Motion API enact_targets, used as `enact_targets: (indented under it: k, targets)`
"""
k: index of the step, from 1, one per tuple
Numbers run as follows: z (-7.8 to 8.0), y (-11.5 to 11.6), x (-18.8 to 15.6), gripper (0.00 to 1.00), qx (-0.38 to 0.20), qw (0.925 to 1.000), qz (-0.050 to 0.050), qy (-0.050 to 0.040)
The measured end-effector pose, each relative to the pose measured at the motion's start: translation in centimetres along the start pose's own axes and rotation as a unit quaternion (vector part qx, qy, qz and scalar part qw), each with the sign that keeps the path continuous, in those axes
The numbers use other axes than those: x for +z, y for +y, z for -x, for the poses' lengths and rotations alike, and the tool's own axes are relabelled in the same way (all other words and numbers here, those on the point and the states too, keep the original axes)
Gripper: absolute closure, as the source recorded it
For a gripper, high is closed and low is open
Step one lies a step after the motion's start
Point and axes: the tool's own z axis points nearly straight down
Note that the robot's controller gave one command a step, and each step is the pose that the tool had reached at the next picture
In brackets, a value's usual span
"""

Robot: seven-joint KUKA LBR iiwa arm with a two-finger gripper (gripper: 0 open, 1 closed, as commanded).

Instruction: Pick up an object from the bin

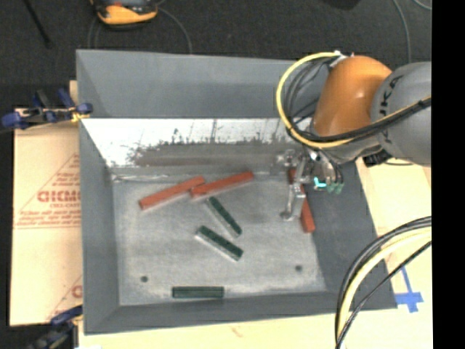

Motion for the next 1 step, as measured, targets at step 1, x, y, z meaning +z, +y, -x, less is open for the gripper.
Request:
enact_targets:
  k: [1]
  targets:
    - [0.21,0.00,-0.48,0.00,-0.001,1.0000,-0.001,-0.0041]
